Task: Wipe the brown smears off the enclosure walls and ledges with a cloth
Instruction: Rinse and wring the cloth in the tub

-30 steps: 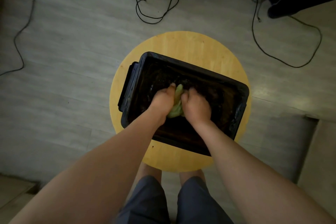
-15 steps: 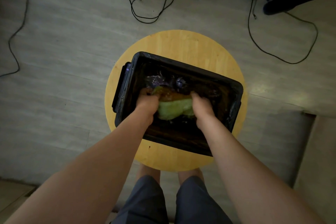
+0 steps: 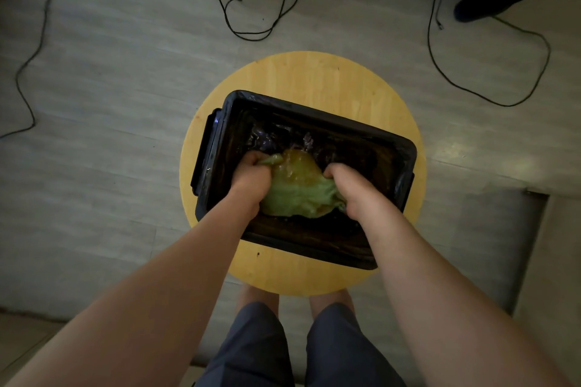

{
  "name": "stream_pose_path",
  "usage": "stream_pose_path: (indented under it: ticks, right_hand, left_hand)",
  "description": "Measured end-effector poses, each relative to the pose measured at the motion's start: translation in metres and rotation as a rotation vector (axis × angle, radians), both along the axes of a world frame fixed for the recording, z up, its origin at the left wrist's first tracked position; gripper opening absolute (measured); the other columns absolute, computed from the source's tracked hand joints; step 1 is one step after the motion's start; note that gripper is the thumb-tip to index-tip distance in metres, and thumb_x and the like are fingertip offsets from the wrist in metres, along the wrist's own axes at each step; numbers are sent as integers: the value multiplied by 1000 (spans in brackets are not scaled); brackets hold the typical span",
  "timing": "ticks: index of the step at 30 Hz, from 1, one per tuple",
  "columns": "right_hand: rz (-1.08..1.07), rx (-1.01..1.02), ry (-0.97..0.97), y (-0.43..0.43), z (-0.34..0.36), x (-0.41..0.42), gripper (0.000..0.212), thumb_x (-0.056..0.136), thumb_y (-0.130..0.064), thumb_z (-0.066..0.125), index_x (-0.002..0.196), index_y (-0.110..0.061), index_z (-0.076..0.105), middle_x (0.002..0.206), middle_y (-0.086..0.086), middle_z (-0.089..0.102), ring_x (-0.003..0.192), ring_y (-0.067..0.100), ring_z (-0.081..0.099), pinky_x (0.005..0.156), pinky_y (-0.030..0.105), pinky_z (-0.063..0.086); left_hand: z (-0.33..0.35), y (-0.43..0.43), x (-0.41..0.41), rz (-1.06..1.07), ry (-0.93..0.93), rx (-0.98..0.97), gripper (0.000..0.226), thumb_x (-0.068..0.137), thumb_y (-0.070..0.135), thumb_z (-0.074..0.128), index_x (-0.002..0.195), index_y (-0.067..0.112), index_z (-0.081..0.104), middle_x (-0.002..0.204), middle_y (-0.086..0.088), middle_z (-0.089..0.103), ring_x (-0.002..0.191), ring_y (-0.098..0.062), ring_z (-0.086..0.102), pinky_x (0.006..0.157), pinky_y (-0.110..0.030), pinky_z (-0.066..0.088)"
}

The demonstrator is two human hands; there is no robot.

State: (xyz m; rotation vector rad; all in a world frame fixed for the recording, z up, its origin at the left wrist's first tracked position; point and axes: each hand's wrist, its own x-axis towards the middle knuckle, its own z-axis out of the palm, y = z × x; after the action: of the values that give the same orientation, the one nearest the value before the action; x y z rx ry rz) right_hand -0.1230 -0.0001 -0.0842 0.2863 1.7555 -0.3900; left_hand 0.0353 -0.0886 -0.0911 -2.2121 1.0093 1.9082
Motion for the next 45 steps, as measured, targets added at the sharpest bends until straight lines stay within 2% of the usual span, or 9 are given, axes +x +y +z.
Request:
stream_pose_path:
  ticks: [10,15,20,25,29,31,35,41,45]
  right_hand:
    - [-56,-227,570,12,-7,24,30,107,-26,47,135,-25,35,127,10,54,99,26,60,76,36,51]
    - [234,-182,279,0,-13,46,59,109,-50,36,160,-23,21,148,17,45,127,38,55,98,41,49]
    - [295,-470,258,0,8,51,39,108,-52,39,111,-25,67,99,-2,70,94,13,68,84,34,56]
    - [414,-758,347,5,39,58,44,108,-35,43,66,-30,54,62,-4,55,60,10,56,57,28,42]
    - [648,-706,569,-5,27,65,44,105,-30,43,62,-20,48,54,-2,47,49,14,50,49,32,40]
    - [690,-657,691,-9,12,62,42,106,-30,41,68,-19,54,57,-1,54,52,18,56,51,35,46]
    - [784,-474,844,-5,-23,41,42,110,-36,35,86,-12,61,70,7,63,64,30,65,53,36,47]
    - [359,-127,651,-4,-25,38,60,108,-56,26,148,-12,40,153,20,30,139,42,33,110,49,35]
    - [503,-127,379,-3,-22,52,57,110,-50,24,154,-16,34,154,21,34,139,40,41,109,45,38]
  left_hand:
    - [7,-1,-1,-153,-6,-18,62,97,15,57,146,35,27,138,-8,41,116,-30,52,93,-47,52]
    - [5,11,-17,134,143,167,43,101,37,56,142,34,41,124,-8,66,109,-32,68,92,-53,58]
    - [2,12,-29,282,294,340,40,102,47,56,125,17,70,107,-10,78,99,-27,76,81,-39,61]
    - [3,18,-32,250,318,333,37,111,32,42,80,16,56,56,0,62,48,-12,64,43,-17,49]
    - [16,17,-32,142,299,281,27,112,24,33,120,19,59,118,1,59,82,-13,66,67,-19,58]
    - [22,14,-31,11,227,250,29,109,16,37,125,11,62,125,-6,63,108,-22,65,96,-32,54]
    - [19,18,-16,152,326,191,32,104,2,40,114,4,71,102,-17,76,101,-33,71,88,-43,61]
    - [14,6,-7,149,120,94,36,100,34,56,135,26,49,123,-11,61,104,-28,64,84,-48,62]
    - [15,6,-17,186,137,215,41,101,43,55,138,25,53,120,-11,68,104,-31,68,83,-43,60]
